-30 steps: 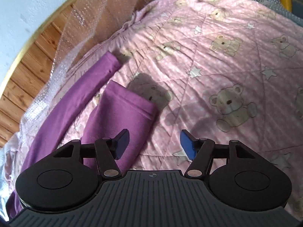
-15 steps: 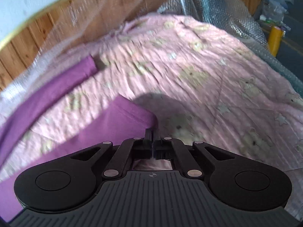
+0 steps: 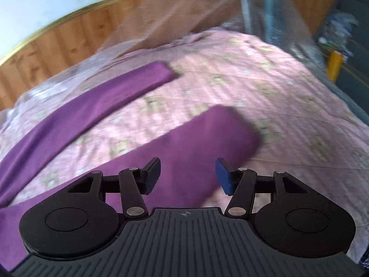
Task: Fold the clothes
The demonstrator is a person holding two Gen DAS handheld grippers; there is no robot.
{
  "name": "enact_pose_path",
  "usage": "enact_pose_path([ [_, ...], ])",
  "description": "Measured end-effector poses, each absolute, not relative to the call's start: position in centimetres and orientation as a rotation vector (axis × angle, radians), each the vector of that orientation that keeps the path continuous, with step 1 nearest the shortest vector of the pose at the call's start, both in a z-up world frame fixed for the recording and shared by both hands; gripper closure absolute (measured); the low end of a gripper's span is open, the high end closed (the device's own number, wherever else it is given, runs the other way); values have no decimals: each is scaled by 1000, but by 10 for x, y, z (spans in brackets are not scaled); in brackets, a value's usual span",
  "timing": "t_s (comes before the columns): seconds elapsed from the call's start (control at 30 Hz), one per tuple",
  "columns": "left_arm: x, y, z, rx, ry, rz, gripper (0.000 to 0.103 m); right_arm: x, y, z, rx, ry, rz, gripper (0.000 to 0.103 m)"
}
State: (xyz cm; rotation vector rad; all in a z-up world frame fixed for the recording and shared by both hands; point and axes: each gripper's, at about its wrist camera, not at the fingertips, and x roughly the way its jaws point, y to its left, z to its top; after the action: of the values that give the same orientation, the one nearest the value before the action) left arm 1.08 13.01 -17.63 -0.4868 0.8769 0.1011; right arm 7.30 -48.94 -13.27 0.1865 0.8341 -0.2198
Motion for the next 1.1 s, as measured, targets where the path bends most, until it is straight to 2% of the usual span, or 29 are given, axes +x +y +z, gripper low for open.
enact_pose_path([
  [0.13, 12, 12, -151, -145, 868, -385, 93, 109, -351, -87, 66, 804, 101, 45],
  [0.23, -4, -16, -171, -16, 880, -411, 91, 138, -234, -59, -57, 788, 375, 30],
  [0.3, -15, -2, -178, -32, 880, -410, 88, 147, -152, -50, -173, 797, 547, 20],
  [0.4, -32, 32, -173, -76, 866, -428, 82, 139, -42, -65, -421, 798, 711, 18],
  [0.53, -43, 72, -159, -119, 830, -404, 78, 132, 31, -118, -690, 803, 696, 18],
  [0.57, -42, 77, -153, -94, 800, -392, 75, 138, 35, -129, -699, 828, 664, 18],
  [0.63, -38, 87, -141, -45, 738, -370, 58, 158, 39, -145, -690, 873, 608, 19],
  [0.67, -35, 89, -136, -9, 709, -371, 55, 169, 39, -149, -674, 892, 590, 23],
  [0.73, -19, 80, -136, 125, 658, -450, 54, 188, 37, -150, -620, 942, 572, 48],
  [0.77, -10, 73, -138, 203, 634, -509, 54, 197, 36, -147, -589, 967, 575, 75],
  [0.8, -1, 66, -142, 278, 620, -566, 54, 204, 34, -142, -566, 983, 582, 95],
  [0.97, 40, 42, -162, 539, 603, -779, 56, 217, 33, -108, -542, 960, 645, 98],
  [1.1, 53, 40, -180, 588, 745, -939, 56, 217, 31, -62, -459, 866, 683, 99],
])
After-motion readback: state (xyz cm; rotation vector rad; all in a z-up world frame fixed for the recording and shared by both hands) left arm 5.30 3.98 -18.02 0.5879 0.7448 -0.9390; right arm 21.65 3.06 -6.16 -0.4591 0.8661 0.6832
